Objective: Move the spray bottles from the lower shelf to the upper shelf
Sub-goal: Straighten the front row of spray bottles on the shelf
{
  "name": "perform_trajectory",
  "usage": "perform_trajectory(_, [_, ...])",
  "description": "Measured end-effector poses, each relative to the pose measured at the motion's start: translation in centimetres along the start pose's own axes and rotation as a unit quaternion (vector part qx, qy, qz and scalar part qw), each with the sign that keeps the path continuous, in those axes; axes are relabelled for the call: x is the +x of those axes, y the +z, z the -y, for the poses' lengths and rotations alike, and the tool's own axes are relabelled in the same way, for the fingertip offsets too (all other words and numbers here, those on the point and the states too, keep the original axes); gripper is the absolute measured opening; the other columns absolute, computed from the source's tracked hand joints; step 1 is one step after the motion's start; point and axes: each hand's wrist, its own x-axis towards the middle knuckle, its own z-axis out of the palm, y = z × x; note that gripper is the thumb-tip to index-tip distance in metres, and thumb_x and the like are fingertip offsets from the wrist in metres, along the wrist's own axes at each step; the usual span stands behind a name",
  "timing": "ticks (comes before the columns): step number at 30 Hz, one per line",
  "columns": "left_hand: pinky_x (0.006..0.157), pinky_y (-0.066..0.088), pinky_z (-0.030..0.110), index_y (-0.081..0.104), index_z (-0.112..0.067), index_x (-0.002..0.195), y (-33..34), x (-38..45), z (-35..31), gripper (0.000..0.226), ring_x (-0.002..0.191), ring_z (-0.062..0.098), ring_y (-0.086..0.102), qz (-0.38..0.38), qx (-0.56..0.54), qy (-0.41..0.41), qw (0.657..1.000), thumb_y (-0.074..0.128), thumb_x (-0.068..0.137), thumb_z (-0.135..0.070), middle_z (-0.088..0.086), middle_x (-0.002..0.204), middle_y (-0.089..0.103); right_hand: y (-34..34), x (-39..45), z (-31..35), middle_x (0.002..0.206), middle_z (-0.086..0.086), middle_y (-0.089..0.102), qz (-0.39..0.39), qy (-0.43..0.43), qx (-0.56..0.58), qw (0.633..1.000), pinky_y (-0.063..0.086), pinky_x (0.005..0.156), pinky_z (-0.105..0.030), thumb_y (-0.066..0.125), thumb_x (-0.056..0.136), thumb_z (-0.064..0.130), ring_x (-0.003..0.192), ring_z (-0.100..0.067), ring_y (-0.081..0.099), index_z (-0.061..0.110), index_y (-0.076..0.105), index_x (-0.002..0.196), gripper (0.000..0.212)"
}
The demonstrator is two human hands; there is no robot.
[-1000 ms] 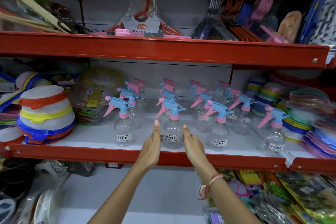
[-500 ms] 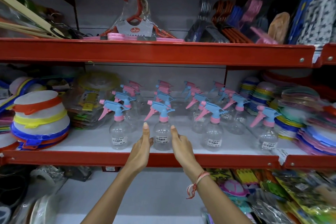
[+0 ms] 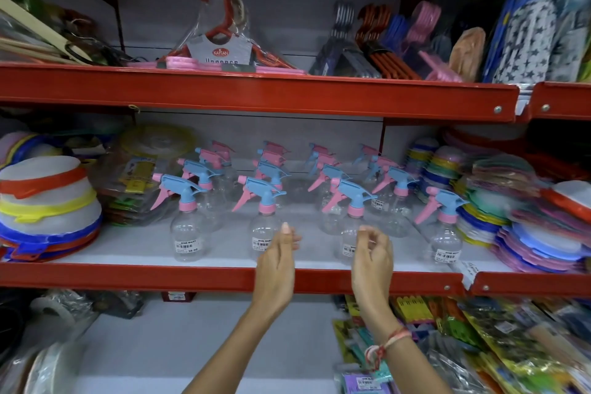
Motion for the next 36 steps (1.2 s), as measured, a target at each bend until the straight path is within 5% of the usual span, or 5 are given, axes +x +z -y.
perform_trajectory(3, [0.114,0.033,0.036,0.058,-0.029,0.119,2.8,-0.2,-0.3,0.075,0.128,0.014,0.053,0.095,0.01,-0.055,0.994,0.014,0.079,-0.074,0.002,0.135,0.061,-1.5,1.5,-1.1,0.141,-0.009,0.045,0.028,0.045,-0.037,0.998,0.033,0.112,-0.046,0.038,0.098,0.042,0.133,-0.028,0.041,0.009,0.043,0.136,0.05])
perform_trajectory(6, [0.122,0.019,0.039,0.029,-0.026,0.152,4.8,-0.1,-1.0,0.095,0.144,0.014,0.033,0.156,0.038,-0.094,0.983,0.007,0.077,-0.08,0.0,0.156,0.038,-2.6,2.7,-1.3,0.156,-0.009,0.032,0.084,0.08,-0.04,0.992,0.025,0.117,-0.043,0.031,0.099,0.047,0.143,-0.028,0.031,0.01,0.027,0.149,0.062])
perform_trajectory(15, [0.123,0.018,0.039,0.024,-0.028,0.153,6.1,0.4,-1.3,0.095,0.146,0.016,0.03,0.166,0.047,-0.106,0.979,0.004,0.078,-0.082,0.001,0.159,0.033,-3.0,2.3,-0.1,0.138,-0.015,0.056,0.158,0.059,-0.083,0.982,0.037,0.102,-0.038,0.024,0.101,0.046,0.129,-0.033,0.049,0.01,0.052,0.133,0.056])
perform_trajectory(23, [0.122,0.02,0.041,0.033,-0.032,0.149,5.1,1.2,-0.6,0.116,0.144,0.016,0.035,0.136,0.024,-0.103,0.985,0.004,0.059,-0.099,0.0,0.155,0.041,-2.3,1.5,0.5,0.135,-0.015,0.059,0.173,0.049,-0.099,0.979,0.037,0.097,-0.034,0.025,0.101,0.046,0.128,-0.033,0.049,0.012,0.053,0.132,0.054])
perform_trajectory(36, [0.113,0.034,0.041,0.044,-0.026,0.144,5.7,0.1,-0.4,0.096,0.133,0.024,0.048,0.083,0.06,-0.051,0.993,0.005,0.077,-0.083,0.003,0.14,0.057,-2.2,2.1,-0.6,0.128,-0.01,0.063,0.148,0.027,-0.082,0.985,0.04,0.093,-0.033,0.029,0.101,0.045,0.122,-0.029,0.054,0.013,0.054,0.132,0.051])
